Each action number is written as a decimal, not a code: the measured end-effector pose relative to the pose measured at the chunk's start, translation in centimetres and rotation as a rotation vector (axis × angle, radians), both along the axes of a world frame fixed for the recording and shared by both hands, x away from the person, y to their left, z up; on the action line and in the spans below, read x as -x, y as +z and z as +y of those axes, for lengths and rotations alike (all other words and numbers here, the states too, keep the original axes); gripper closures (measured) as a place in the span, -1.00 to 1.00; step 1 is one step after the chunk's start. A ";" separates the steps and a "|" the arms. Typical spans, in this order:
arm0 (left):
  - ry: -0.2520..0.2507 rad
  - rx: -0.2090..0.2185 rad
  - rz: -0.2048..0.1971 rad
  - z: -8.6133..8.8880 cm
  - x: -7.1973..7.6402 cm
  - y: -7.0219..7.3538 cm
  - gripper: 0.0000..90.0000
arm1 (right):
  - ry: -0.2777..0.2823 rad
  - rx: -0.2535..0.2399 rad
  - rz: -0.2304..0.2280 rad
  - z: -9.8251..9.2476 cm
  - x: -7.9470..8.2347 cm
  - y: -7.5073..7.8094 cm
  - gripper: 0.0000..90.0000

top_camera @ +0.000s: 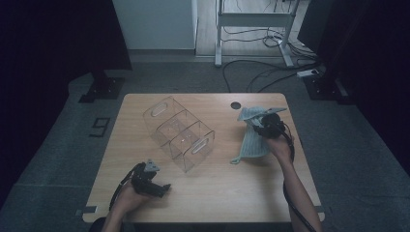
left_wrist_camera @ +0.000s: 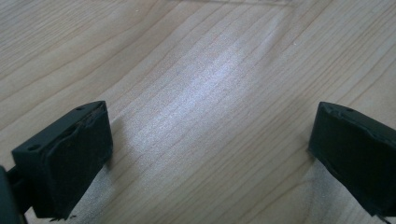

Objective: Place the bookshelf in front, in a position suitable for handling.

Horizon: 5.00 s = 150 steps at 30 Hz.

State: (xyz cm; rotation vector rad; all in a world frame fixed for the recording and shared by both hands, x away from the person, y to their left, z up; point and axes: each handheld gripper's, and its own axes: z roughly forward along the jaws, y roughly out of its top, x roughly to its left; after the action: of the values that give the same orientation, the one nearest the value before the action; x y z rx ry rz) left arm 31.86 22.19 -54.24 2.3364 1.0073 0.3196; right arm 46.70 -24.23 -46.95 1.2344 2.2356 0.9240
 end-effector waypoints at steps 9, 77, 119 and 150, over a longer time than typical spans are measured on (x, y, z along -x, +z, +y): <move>-0.001 -0.003 0.001 0.0 0.0 0.0 -1.00 | 0.007 -0.006 -0.026 0.0 1.4 2.4 0.56; 0.011 0.013 -0.013 0.1 0.1 -0.1 -1.00 | 0.052 -0.001 0.017 -6.8 17.8 -2.2 0.54; 0.013 0.015 -0.015 0.1 0.1 -0.1 -1.00 | 0.059 -0.038 -0.026 -5.7 18.5 -1.1 -0.59; 0.011 0.016 -0.015 0.1 0.1 -0.2 -1.00 | 0.269 -0.105 -0.047 4.4 15.8 0.6 -0.57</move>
State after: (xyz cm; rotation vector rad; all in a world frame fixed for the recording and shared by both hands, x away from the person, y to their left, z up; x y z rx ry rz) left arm 31.77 22.27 -54.39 2.3122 1.0118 0.3318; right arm 30.88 -19.86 -46.31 0.9574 2.3806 1.1711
